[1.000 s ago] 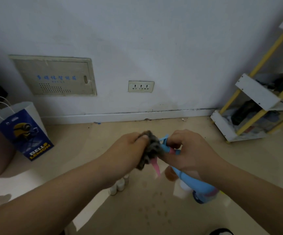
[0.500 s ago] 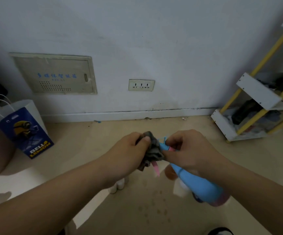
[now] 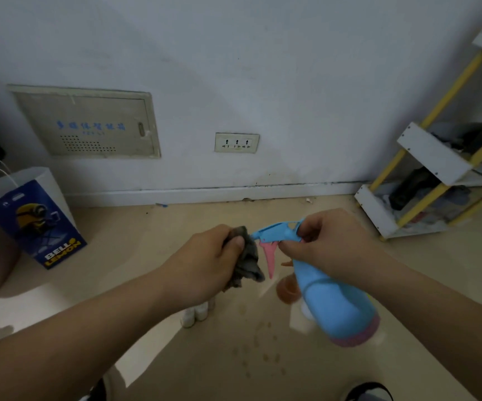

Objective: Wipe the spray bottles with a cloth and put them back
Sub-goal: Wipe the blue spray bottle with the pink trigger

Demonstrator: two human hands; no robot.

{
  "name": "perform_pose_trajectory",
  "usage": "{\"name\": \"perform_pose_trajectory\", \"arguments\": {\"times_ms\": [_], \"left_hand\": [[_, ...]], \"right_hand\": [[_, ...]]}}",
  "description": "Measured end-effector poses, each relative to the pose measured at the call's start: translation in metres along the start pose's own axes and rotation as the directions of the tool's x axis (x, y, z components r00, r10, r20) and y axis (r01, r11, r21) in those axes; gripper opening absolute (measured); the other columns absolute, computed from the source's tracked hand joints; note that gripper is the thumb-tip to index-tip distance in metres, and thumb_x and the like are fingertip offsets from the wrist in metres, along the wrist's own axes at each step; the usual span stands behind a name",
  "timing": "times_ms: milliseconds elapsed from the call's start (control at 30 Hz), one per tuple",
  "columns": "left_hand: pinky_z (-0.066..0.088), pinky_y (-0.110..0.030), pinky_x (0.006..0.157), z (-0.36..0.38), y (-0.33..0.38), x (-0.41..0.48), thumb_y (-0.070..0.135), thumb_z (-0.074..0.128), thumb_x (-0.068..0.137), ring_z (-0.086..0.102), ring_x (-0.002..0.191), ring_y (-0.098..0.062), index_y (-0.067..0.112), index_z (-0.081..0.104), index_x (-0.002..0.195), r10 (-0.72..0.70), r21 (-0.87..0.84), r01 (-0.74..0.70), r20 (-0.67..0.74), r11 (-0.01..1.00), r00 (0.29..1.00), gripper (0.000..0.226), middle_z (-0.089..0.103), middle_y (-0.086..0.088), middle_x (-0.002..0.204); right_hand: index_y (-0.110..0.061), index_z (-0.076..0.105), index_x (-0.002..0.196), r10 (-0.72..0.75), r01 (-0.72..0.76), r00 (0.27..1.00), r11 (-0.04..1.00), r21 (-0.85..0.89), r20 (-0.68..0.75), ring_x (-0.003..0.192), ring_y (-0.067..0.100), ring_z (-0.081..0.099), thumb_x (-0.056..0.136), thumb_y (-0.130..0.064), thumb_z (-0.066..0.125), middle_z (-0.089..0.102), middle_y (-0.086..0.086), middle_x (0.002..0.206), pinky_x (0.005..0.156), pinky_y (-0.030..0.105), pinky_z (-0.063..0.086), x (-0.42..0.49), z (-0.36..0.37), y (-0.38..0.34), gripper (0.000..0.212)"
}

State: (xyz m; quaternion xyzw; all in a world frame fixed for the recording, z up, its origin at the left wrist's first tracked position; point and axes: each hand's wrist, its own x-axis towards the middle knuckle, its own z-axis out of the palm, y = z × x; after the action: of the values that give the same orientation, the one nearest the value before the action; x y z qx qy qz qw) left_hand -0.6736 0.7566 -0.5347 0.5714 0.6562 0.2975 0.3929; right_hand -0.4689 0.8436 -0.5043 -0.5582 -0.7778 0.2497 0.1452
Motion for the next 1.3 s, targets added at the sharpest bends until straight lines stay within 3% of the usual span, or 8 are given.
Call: {"name": "perform_pose_trajectory", "arguments": {"times_ms": [133,267,433,600,767,967,1067,1300], "left_hand": [[0.062,-0.031,0.068,-0.005,0.01,-0.003,0.034,0.038,0.111,0.072,0.067,-0.009,0.014,0.065,0.097,-0.089,-0.216,0.05,-0.173,0.975,0.981,0.037,0.074,-0.004,0.083],[0.062,-0.034,0.066,0.005,0.019,-0.011,0.032,0.038,0.11,0.071,0.075,-0.011,0.021,0.064,0.11,0.008,-0.333,-0.16,-0.414,0.929,0.91,0.028,0.071,0.002,0.092],[0.043,-0.022,0.105,0.015,0.003,-0.003,0.037,0.044,0.104,0.052,0.128,-0.01,0.026,0.047,0.145,0.56,0.398,-0.452,-0.215,0.798,0.8,0.043,0.051,0.01,0.143],[0.051,-0.024,0.072,0.011,0.0,0.012,0.028,0.048,0.105,0.06,0.076,0.001,0.032,0.054,0.117,0.333,0.211,-0.28,-0.289,0.937,0.898,0.014,0.062,0.018,0.092],[0.065,-0.048,0.07,-0.001,0.0,0.016,0.03,0.037,0.111,0.076,0.073,-0.032,0.012,0.067,0.107,-0.303,-0.418,0.171,-0.272,0.892,0.913,0.035,0.075,-0.015,0.085],[0.058,-0.031,0.068,0.018,0.026,-0.008,0.034,0.039,0.11,0.069,0.068,-0.01,0.014,0.063,0.107,-0.015,-0.34,-0.071,-0.242,0.938,0.97,0.031,0.073,-0.002,0.087],[0.048,-0.017,0.059,0.028,0.032,-0.013,0.042,0.044,0.106,0.058,0.062,0.003,0.015,0.059,0.106,-0.043,-0.434,-0.061,-0.226,0.899,0.973,0.031,0.065,0.004,0.085],[0.058,-0.036,0.066,0.025,0.019,-0.011,0.051,0.056,0.095,0.071,0.067,-0.01,0.025,0.059,0.086,-0.02,-0.144,-0.015,-0.236,0.989,0.972,0.028,0.072,0.004,0.073]], "right_hand": [[-0.011,0.074,0.067,0.084,-0.084,0.996,0.991,0.108,0.006,0.051,0.006,0.046,0.074,-0.036,0.086,0.064,0.014,0.066,0.043,0.012,0.034,-0.003,-0.003,-0.001,0.029],[-0.016,0.075,0.068,0.137,-0.136,0.991,0.978,0.16,0.007,0.056,0.006,0.056,0.076,-0.04,0.086,0.072,0.01,0.077,0.046,0.012,0.041,-0.005,-0.001,-0.005,0.028],[-0.012,0.073,0.065,0.045,-0.057,0.997,0.975,0.214,0.059,0.053,0.011,0.061,0.073,-0.029,0.084,0.069,0.01,0.063,0.056,0.035,0.053,-0.013,0.01,-0.021,0.022],[-0.013,0.073,0.067,0.121,-0.119,0.993,0.972,0.203,0.003,0.057,0.021,0.065,0.07,-0.042,0.085,0.07,0.013,0.07,0.061,0.043,0.058,-0.011,0.008,-0.02,0.031],[-0.012,0.076,0.069,0.237,-0.224,0.971,0.922,0.316,-0.002,0.062,0.018,0.067,0.072,-0.036,0.087,0.072,0.009,0.073,0.064,0.038,0.06,-0.004,-0.002,-0.01,0.027],[-0.008,0.076,0.074,0.185,-0.173,0.983,0.885,0.432,0.013,0.052,0.004,0.062,0.078,-0.031,0.086,0.073,0.008,0.069,0.049,0.021,0.051,-0.013,0.007,-0.016,0.026],[-0.009,0.077,0.08,0.221,-0.233,0.972,0.823,0.518,0.086,0.058,0.017,0.071,0.086,-0.03,0.08,0.075,0.011,0.073,0.054,0.032,0.056,-0.018,0.017,-0.024,0.022],[-0.008,0.078,0.076,0.277,-0.292,0.953,0.752,0.591,0.118,0.071,0.032,0.076,0.077,-0.029,0.088,0.077,0.016,0.079,0.069,0.054,0.064,-0.01,0.013,-0.016,0.024]]}}
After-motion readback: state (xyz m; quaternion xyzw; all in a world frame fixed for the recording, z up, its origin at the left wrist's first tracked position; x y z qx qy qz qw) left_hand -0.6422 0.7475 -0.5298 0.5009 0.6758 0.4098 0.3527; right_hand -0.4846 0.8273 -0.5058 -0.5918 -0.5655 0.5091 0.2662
